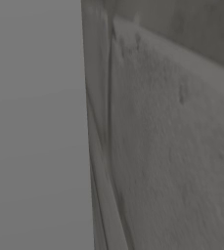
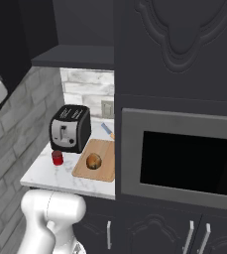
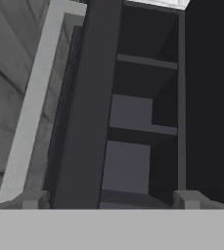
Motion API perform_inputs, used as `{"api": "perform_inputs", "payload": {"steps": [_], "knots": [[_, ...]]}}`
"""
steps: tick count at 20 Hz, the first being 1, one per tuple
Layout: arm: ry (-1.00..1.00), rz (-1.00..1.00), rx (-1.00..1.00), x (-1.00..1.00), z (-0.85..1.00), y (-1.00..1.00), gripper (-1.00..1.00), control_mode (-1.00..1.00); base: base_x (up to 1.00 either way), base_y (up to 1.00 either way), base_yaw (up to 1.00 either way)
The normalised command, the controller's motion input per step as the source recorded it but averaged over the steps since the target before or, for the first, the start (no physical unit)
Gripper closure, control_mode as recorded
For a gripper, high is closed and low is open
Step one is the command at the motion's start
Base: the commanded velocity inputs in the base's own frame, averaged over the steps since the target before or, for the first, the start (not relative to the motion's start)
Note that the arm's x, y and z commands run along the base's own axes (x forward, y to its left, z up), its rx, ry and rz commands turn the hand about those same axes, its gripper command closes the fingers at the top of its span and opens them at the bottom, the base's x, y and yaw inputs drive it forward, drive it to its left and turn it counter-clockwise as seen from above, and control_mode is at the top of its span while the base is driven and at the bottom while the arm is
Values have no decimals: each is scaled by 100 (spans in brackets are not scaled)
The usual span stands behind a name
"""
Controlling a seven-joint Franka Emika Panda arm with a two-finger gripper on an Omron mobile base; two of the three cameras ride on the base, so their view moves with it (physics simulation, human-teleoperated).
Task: Pick the bread, place it on the cutting board, pick the jam, place it on the counter, and close the cabinet.
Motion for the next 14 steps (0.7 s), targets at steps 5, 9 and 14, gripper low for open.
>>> {"api": "perform_inputs", "payload": {"steps": [5, 9, 14], "knots": [[-4, -12, 2, 1, -5, -23, -100, -100, 0, 0, 0], [-5, -10, 1, 5, -3, -18, -100, -100, 0, 0, 0], [-5, -10, 0, 5, -4, -18, -100, -100, 0, 0, 0]]}}
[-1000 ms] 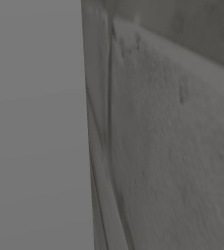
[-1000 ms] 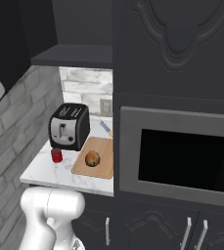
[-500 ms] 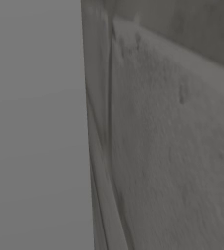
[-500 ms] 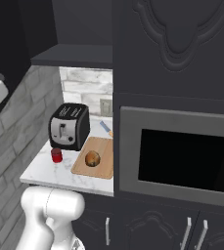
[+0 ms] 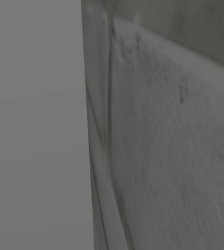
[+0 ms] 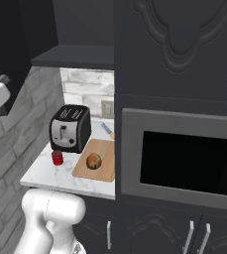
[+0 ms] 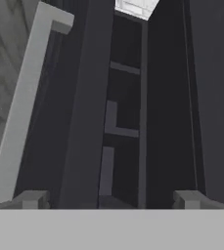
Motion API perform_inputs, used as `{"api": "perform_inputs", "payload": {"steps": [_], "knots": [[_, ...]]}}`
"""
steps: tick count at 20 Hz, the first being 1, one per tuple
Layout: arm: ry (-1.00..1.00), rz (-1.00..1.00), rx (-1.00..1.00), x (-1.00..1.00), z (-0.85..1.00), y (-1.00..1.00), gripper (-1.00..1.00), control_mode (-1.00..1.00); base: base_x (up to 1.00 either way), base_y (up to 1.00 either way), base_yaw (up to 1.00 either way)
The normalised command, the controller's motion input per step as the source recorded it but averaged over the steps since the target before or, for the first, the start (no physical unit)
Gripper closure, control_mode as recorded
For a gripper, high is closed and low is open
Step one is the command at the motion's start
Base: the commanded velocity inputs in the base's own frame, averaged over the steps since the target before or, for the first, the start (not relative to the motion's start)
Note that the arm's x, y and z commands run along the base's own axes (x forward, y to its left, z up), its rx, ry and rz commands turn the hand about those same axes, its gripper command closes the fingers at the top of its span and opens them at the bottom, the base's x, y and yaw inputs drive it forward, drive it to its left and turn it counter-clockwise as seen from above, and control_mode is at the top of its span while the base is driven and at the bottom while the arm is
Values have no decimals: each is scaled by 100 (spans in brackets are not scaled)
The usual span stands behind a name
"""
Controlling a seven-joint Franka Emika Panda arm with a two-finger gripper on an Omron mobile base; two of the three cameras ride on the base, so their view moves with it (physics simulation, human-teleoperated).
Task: Pick the bread, place it on the cutting board, pick the jam, place it on the counter, and close the cabinet.
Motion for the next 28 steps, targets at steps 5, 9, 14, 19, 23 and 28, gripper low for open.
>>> {"api": "perform_inputs", "payload": {"steps": [5, 9, 14, 19, 23, 28], "knots": [[-5, -10, 0, 6, -2, -20, -100, -100, 0, 0, 0], [-4, -13, 0, 13, -6, -23, -100, -100, 0, 0, 0], [-5, -12, 0, 13, -5, -21, -100, -100, 0, 0, 0], [-5, -9, 0, 16, -6, -12, -100, -100, 0, 0, 0], [-4, -5, 0, 18, -8, -5, -100, -100, 0, 0, 0], [-2, 0, 0, 14, -12, -5, -100, -100, 0, 0, 0]]}}
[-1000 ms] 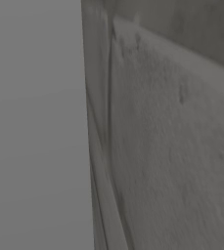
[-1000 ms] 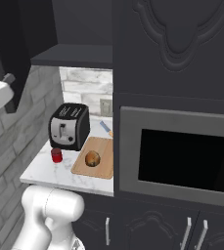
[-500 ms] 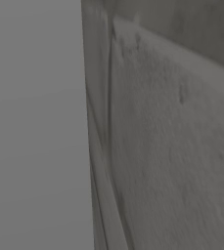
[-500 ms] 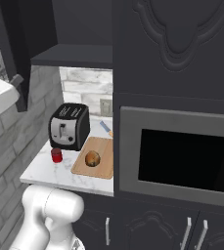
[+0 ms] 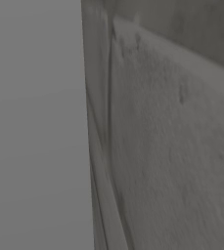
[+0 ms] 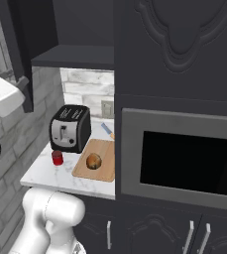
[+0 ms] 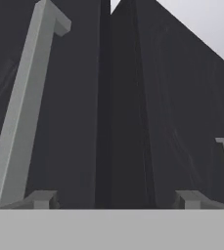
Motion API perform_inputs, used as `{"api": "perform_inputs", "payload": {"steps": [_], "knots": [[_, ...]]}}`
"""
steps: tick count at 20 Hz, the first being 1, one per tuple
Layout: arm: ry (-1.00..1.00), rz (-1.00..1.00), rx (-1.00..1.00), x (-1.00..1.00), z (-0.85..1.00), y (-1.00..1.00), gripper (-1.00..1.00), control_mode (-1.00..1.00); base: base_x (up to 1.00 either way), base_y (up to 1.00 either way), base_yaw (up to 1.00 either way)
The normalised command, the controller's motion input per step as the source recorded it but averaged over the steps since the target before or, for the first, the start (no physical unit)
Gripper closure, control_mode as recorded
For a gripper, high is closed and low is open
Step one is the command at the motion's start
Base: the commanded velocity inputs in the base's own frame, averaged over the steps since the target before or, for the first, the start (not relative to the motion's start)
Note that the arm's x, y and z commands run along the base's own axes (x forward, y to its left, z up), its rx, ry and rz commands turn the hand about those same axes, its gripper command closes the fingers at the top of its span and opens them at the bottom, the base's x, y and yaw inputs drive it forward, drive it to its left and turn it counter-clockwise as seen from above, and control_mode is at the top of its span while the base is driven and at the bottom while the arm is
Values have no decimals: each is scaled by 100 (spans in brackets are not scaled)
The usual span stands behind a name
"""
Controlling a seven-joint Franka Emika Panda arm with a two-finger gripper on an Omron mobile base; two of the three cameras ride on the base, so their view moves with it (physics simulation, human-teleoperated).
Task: Pick the bread, place it on the cutting board, pick the jam, place it on the counter, and close the cabinet.
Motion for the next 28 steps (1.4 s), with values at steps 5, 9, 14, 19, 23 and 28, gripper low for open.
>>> {"api": "perform_inputs", "payload": {"steps": [5, 9, 14, 19, 23, 28], "knots": [[0, 0, 0, 9, -18, -14, -100, -100, 0, 0, 0], [0, 0, -5, 2, -23, -22, -100, -100, 0, 0, 0], [0, 0, -3, 0, -23, -19, -100, -100, 0, 0, 0], [-1, 0, 8, 0, -23, -15, -100, -100, 0, 0, 0], [-3, 0, 21, 0, -23, -21, -100, -100, 0, 0, 0], [-6, 0, 28, 0, -24, -18, -100, -100, 0, 0, 0]]}}
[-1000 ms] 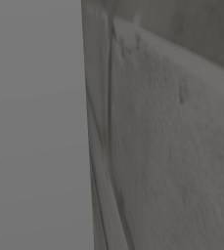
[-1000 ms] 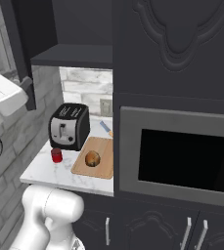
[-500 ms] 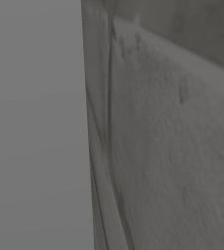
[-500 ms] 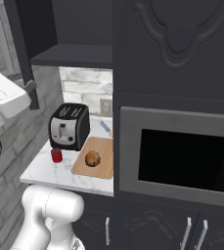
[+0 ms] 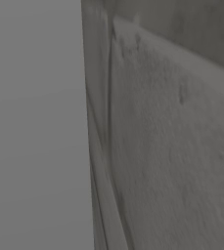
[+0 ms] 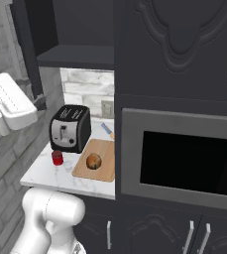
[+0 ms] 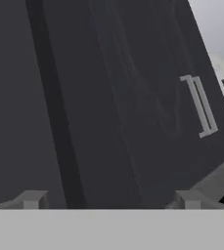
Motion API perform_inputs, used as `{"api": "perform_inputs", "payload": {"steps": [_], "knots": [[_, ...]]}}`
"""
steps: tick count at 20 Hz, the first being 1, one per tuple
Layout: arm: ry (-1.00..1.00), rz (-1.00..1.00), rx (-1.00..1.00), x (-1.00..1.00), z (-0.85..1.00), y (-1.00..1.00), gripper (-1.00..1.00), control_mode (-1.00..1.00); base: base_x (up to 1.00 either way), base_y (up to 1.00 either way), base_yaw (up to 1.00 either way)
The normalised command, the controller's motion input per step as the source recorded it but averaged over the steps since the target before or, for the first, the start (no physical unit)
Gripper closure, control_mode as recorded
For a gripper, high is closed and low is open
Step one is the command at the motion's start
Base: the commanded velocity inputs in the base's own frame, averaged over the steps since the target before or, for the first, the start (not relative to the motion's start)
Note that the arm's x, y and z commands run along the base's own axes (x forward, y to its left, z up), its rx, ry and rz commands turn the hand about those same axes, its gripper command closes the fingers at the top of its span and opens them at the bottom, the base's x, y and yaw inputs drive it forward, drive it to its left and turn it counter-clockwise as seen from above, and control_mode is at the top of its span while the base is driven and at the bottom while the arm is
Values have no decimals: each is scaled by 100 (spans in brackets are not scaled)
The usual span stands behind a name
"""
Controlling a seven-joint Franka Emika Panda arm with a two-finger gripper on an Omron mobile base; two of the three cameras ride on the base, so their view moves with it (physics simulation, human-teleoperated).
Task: Pick the bread, place it on the cutting board, pick the jam, place it on the counter, and close the cabinet.
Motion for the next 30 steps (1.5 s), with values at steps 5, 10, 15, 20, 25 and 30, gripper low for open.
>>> {"api": "perform_inputs", "payload": {"steps": [5, 10, 15, 20, 25, 30], "knots": [[-5, 0, 23, 5, -21, -4, -100, -100, 0, 0, 0], [-3, 1, 20, 29, -18, 0, -100, -100, 0, 0, 0], [-3, 5, 25, 55, -12, -8, -100, -100, 0, 0, 0], [-4, 7, 25, 54, -12, -10, -100, -100, 0, 0, 0], [-6, 7, 23, 47, -9, -5, -100, -100, 0, 0, 0], [-7, 7, 22, 43, -7, -2, -100, -100, 0, 0, 0]]}}
